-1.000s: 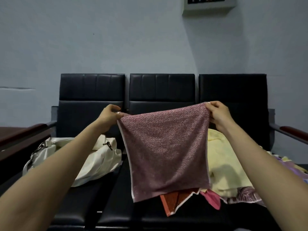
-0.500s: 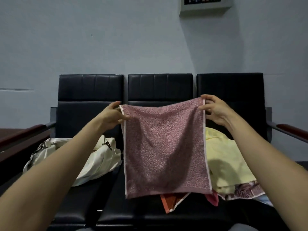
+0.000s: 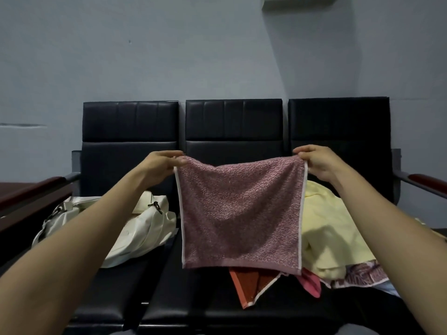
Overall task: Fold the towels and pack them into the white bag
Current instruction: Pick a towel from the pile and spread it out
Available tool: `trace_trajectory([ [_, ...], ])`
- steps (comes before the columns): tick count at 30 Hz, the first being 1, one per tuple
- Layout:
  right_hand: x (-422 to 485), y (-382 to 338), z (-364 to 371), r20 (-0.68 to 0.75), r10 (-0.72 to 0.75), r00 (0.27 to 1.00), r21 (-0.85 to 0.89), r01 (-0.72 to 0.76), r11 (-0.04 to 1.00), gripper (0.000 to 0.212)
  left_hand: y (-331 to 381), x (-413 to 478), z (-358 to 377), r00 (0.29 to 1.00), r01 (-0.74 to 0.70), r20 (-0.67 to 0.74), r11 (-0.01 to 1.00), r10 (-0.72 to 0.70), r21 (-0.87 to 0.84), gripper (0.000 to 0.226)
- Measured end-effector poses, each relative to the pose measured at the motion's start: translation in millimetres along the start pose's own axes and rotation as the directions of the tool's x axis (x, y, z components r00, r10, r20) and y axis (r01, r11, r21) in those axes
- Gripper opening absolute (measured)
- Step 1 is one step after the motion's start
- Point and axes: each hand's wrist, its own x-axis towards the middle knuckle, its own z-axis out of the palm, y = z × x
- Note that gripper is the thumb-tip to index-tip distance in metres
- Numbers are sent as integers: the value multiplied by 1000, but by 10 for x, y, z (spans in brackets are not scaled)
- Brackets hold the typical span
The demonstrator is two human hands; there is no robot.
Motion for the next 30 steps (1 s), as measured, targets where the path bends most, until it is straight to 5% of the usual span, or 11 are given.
trace_trajectory([
  [2, 7, -43, -1, 85, 72, 994, 283, -94, 955, 20, -29, -18, -7, 996, -74, -24, 975, 81, 210, 47],
  [5, 9, -42, -19, 147, 51, 988, 371, -103, 923, 33, -94, 0, -25, 960, -144, -147, 870, 239, 471, 35],
  [7, -20, -1, -37, 131, 31, 991, 230, -61, 971, 43, -98, 19, -40, 940, -129, -155, 736, 304, 664, 26],
  [10, -73, 64, -70, 13, -92, 996, -288, 92, 953, 35, -95, 27, -22, 921, -121, -156, 643, 356, 756, 23],
  [13, -144, 54, -50, 50, -192, 980, -571, 186, 799, 17, -77, 2, 2, 892, -137, -208, 677, 402, 724, 20],
  [17, -195, -80, -23, 32, -309, 950, -629, 260, 733, 12, 33, -25, -38, 871, -169, -314, 830, 378, 531, 18],
  [23, -118, -209, -32, -119, -463, 878, -461, 364, 809, 17, 252, -101, -15, 827, -263, -331, 833, 455, 488, 26],
  [27, -52, -194, 37, -191, -289, 938, -109, 272, 956, 16, 295, -9, -17, 897, -214, -324, 938, 299, 274, 28],
  [30, 21, -113, -9, -156, -224, 962, -91, 212, 973, 19, 259, 16, -36, 954, -150, -248, 985, 168, 90, 23],
])
